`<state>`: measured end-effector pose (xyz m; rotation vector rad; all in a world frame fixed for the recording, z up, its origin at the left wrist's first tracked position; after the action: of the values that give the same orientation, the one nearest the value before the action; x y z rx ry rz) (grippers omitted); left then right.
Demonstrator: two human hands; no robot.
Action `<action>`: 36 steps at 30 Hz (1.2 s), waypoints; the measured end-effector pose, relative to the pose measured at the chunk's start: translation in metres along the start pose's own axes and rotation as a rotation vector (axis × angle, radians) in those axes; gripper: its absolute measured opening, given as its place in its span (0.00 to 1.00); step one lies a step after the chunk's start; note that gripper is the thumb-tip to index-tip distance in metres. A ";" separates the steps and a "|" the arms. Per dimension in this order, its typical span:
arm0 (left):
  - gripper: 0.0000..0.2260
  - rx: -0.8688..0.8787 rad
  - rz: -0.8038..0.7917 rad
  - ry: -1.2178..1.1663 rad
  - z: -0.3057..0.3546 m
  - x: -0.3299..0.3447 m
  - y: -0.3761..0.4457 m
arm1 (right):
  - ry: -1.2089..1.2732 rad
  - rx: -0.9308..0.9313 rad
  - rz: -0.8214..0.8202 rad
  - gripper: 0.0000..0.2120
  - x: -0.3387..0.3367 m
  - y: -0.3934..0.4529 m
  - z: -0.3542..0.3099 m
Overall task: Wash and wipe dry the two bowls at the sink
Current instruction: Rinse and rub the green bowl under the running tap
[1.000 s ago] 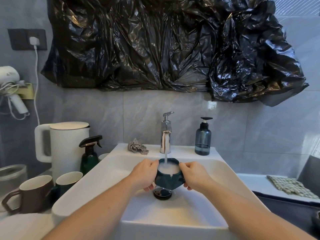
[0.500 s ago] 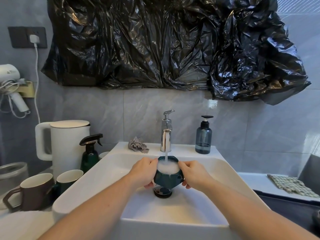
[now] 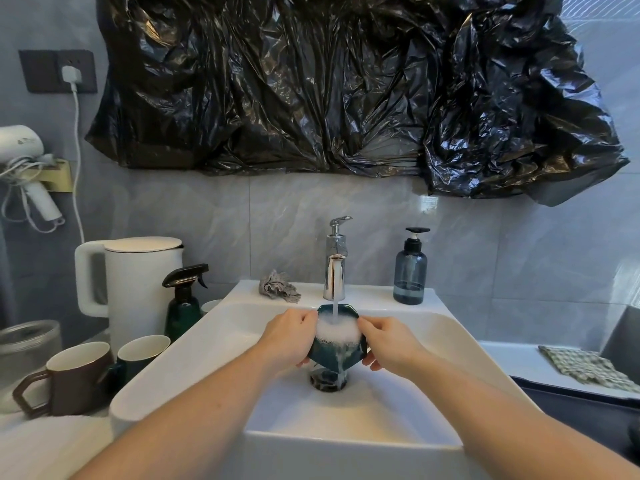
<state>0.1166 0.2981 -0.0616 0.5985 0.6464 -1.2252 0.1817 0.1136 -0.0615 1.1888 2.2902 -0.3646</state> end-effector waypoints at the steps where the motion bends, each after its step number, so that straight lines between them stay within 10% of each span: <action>1: 0.17 0.004 0.004 -0.010 0.000 0.000 0.000 | 0.003 -0.006 -0.002 0.12 0.000 0.001 0.000; 36: 0.15 0.160 0.032 -0.033 -0.004 0.001 0.005 | -0.002 -0.054 0.041 0.18 -0.002 0.002 0.001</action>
<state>0.1211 0.3015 -0.0642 0.7181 0.5126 -1.2623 0.1847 0.1128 -0.0612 1.2062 2.2561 -0.2873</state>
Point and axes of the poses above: each hand's wrist, its own y-axis towards the middle knuckle, its own x-axis out of the palm, z = x × y, the point moved 1 cm from there along y, towards the middle knuckle, and after that the axes turned 12 degrees about -z, right-handed, at the moved point
